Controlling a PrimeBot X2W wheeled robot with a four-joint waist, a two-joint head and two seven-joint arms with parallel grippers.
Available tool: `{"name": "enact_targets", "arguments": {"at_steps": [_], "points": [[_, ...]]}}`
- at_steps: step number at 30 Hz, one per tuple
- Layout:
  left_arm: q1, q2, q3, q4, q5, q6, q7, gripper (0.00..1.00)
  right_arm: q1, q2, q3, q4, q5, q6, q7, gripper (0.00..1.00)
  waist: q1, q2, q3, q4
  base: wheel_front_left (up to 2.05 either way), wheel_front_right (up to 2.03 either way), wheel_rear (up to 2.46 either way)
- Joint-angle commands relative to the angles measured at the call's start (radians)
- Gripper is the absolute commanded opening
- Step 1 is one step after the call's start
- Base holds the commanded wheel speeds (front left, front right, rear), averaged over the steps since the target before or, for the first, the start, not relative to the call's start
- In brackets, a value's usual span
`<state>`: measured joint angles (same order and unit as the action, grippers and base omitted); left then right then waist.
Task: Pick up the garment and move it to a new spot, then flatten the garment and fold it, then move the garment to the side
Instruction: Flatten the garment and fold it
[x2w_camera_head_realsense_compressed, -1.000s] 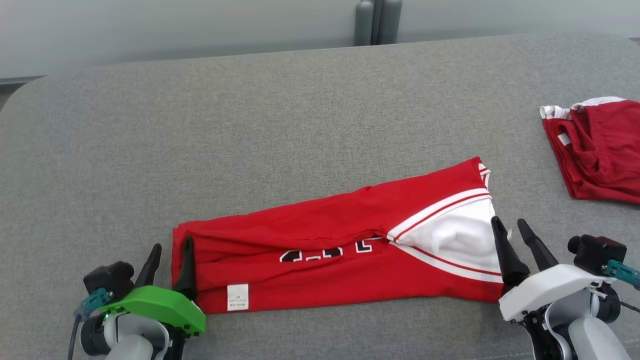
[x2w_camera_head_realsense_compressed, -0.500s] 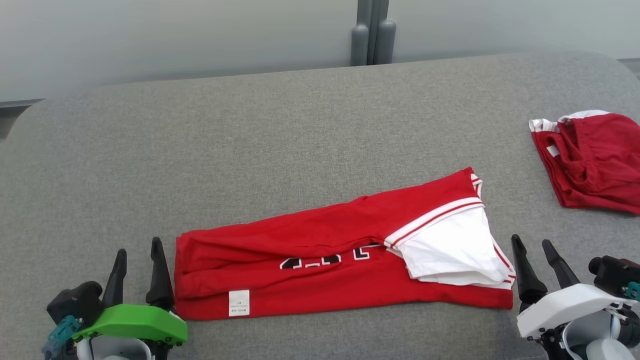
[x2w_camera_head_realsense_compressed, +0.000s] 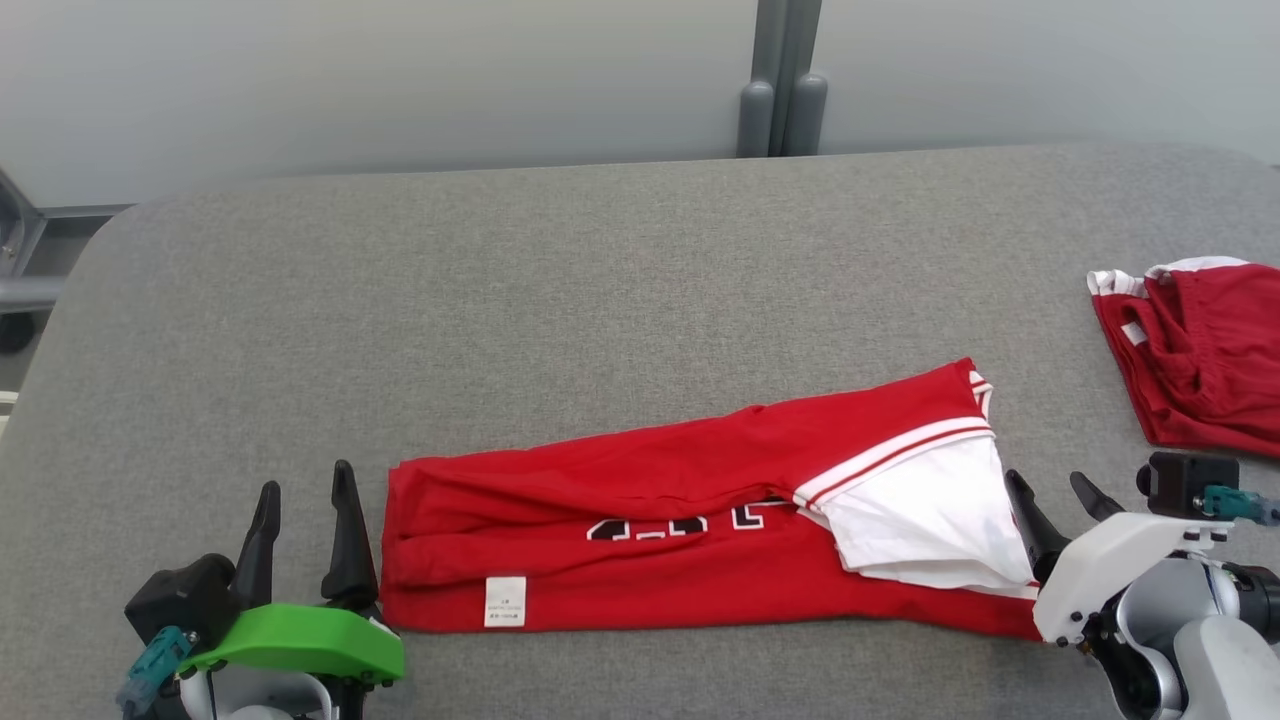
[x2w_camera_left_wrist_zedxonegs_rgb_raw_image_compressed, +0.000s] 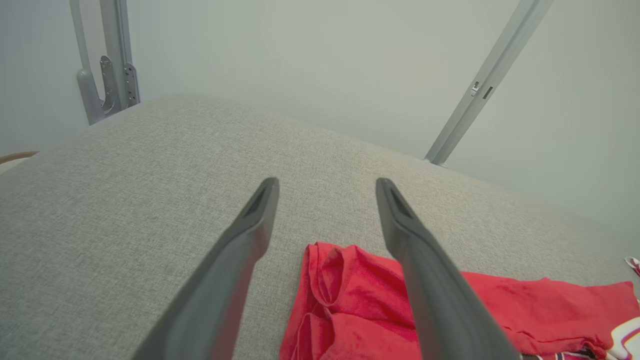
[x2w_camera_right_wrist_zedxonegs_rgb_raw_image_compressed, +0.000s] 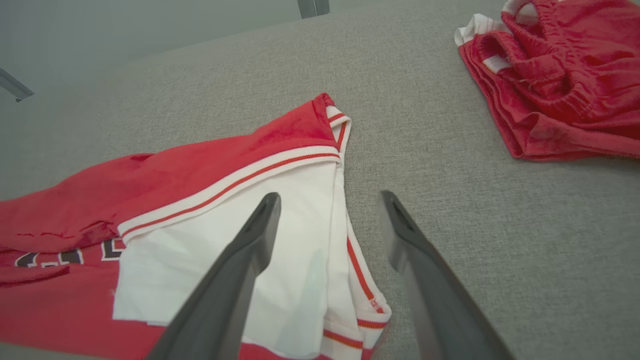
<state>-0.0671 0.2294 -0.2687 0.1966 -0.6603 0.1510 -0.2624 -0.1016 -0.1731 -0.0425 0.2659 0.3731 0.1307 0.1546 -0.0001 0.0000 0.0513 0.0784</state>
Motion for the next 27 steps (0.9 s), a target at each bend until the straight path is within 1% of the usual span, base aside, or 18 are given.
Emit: {"name": "enact_targets", "arguments": {"at_steps": [1,4,8,9,12,18,24,27], "points": [[0.009,-0.009,0.004,-0.008,0.011,0.003,-0.003,1.0,-0.033,-0.014,0.003,0.032,-0.009,0.0,0.035,1.0,0.0001,0.0,-0.002,0.019,0.0,0.0,0.0],[0.009,-0.012,0.005,-0.013,0.014,-0.002,-0.003,1.0,-0.062,-0.021,0.004,0.066,-0.014,0.0,0.063,1.0,0.0001,0.0,0.0,0.033,0.0,0.0,0.0],[0.006,-0.02,0.012,-0.018,0.018,-0.005,-0.003,1.0,-0.115,-0.028,0.01,0.15,-0.001,0.0,0.112,1.0,0.0001,0.0,0.006,0.06,0.0,0.0,0.0],[0.005,-0.026,0.014,-0.018,0.02,-0.009,-0.003,1.0,-0.138,-0.028,0.007,0.198,0.011,0.0,0.131,1.0,0.0001,0.0,0.01,0.072,0.0,0.0,0.0],[0.0,-0.034,0.016,-0.015,0.023,-0.012,-0.003,1.0,-0.17,-0.021,-0.002,0.263,0.03,0.0,0.15,1.0,0.0001,0.0,0.014,0.09,0.0,0.0,0.0],[-0.011,-0.044,0.025,-0.01,0.03,-0.023,-0.003,1.0,-0.218,-0.021,0.008,0.38,0.016,0.0,0.134,1.0,0.0001,0.0,0.019,0.117,0.0,0.0,0.0],[-0.011,-0.051,0.036,-0.008,0.04,-0.028,-0.003,1.0,-0.245,0.002,0.065,0.442,0.038,0.0,0.131,1.0,0.0001,0.0,0.022,0.128,0.0,0.0,0.0],[-0.012,-0.055,0.041,-0.007,0.044,-0.033,-0.003,1.0,-0.255,0.011,0.105,0.47,0.032,0.001,0.13,1.0,0.0001,0.0,0.024,0.13,0.0,0.0,0.0]]}}
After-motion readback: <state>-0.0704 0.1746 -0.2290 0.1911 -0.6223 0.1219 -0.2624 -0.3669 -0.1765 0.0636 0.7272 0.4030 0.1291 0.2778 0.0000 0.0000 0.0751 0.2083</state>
